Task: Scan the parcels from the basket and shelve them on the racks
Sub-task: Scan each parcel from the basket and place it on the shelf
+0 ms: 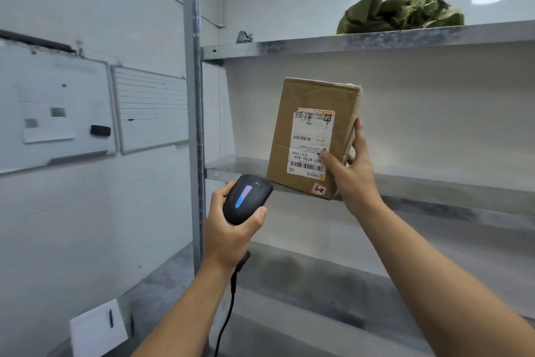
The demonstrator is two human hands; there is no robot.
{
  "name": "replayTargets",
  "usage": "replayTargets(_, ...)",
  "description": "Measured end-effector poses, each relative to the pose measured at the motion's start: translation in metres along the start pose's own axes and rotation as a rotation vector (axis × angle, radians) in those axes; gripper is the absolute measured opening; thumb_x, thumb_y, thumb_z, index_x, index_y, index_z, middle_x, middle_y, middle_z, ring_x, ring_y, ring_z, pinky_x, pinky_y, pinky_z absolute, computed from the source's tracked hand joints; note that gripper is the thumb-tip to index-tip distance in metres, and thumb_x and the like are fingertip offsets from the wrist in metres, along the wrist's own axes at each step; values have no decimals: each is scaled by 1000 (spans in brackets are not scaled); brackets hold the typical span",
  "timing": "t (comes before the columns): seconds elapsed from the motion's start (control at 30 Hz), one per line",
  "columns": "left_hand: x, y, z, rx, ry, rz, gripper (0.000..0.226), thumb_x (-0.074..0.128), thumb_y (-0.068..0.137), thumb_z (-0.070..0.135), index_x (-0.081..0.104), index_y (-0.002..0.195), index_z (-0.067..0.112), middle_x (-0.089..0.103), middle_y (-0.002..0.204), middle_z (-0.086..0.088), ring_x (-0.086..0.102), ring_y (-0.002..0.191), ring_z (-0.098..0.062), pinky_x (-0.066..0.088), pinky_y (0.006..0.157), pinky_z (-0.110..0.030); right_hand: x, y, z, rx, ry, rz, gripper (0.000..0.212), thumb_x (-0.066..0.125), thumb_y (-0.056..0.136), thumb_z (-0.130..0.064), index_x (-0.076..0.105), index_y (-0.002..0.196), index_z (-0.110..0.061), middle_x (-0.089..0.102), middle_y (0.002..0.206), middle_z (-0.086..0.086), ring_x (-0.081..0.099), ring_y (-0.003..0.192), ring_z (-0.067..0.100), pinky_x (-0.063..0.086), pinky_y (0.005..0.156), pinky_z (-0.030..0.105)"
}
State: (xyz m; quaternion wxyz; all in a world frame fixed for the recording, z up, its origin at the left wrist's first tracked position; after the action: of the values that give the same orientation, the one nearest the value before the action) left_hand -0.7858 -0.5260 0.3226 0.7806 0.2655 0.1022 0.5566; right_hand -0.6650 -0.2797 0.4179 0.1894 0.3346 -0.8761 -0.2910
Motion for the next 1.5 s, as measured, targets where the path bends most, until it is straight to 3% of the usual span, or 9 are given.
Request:
replayTargets(0.13, -7, 15, -14, 17, 29, 67, 66, 81, 54, 54, 57, 115, 44, 72, 104, 16, 72, 94, -9, 60, 86, -36, 22, 30, 14, -29, 61, -40, 95, 71, 91, -5, 18, 156, -49, 60, 134, -9, 69, 110, 12, 60, 90, 44)
replayTargets(0.2, -12, 25, -19, 30, 30, 103, 69, 80, 54, 55, 55, 117, 44, 71, 110, 13, 71, 96, -7, 60, 86, -33, 37, 44, 24, -36, 63, -75, 96, 74, 90, -10, 18, 153, -55, 58, 138, -6, 68, 114, 15, 59, 93, 46)
replayTargets(0.37, -26, 52, -33, 31, 38, 185, 81, 80, 56, 54, 55, 130, 29, 70, 110, 8, 72, 95, -18, 61, 85, -52, 75, 66, 50, -52, -78, -135, 92, 81, 72, -42, 21, 128, -84, 47, 149, -1, 58, 127, 23, 58, 93, 52)
replayTargets(0.57, -41, 94, -54, 35, 62, 199, 78, 81, 58, 52, 54, 129, 34, 69, 113, 7, 71, 91, -14, 63, 79, -39, 104, 93, 89, -62, -91, -118, 97, 80, 84, -22, 20, 145, -68, 43, 151, -7, 57, 128, 19, 57, 96, 48)
replayTargets(0.77, -53, 153, -88, 23, 18, 150, 74, 81, 65, 37, 55, 134, 26, 68, 107, 15, 70, 90, -7, 62, 83, -43, 137, 123, 126, -45, -176, -96, 98, 79, 81, -28, 18, 139, -76, 42, 151, -15, 56, 130, 18, 54, 100, 53)
replayTargets(0.93, -64, 208, -113, 27, -13, 76, 73, 81, 66, 37, 54, 133, 29, 68, 103, 22, 69, 92, -1, 62, 79, -35, 165, 152, 165, 9, -211, -93, 97, 73, 91, -14, 13, 151, -59, 45, 148, -13, 58, 127, 18, 57, 94, 53)
replayTargets(1.07, -72, 241, -130, 34, -48, 43, 70, 80, 64, 37, 53, 128, 33, 66, 110, 16, 68, 92, 3, 59, 75, -22, 180, 161, 193, 37, -264, -71, 94, 69, 94, -9, 11, 158, -46, 47, 148, -8, 59, 124, 14, 61, 88, 37)
replayTargets(1.3, -75, 278, -159, 23, -96, -14, 69, 81, 66, 37, 51, 127, 35, 64, 111, 17, 67, 92, 5, 55, 72, -15, 199, 174, 218, 53, -397, -42, 98, 67, 96, -10, 2, 156, -51, 42, 151, -10, 52, 131, 13, 56, 98, 45)
replayTargets(1.5, -69, 295, -174, 21, -130, -60, 68, 82, 68, 37, 49, 127, 37, 63, 115, 12, 66, 95, 2, 58, 71, -20, 204, 189, 234, 86, -491, 62, 101, 72, 92, -14, 3, 157, -48, 50, 146, -12, 56, 128, 16, 54, 101, 46)
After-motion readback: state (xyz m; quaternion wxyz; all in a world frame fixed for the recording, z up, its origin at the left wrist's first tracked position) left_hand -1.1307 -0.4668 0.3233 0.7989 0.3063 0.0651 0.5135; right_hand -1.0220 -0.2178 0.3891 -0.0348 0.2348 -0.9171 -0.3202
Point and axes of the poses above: each hand's wrist, its own y-axis towards the middle knuckle, its own x-axis out of the palm, z = x × y, the point moved 9 cm from there along y, towards the middle knuckle
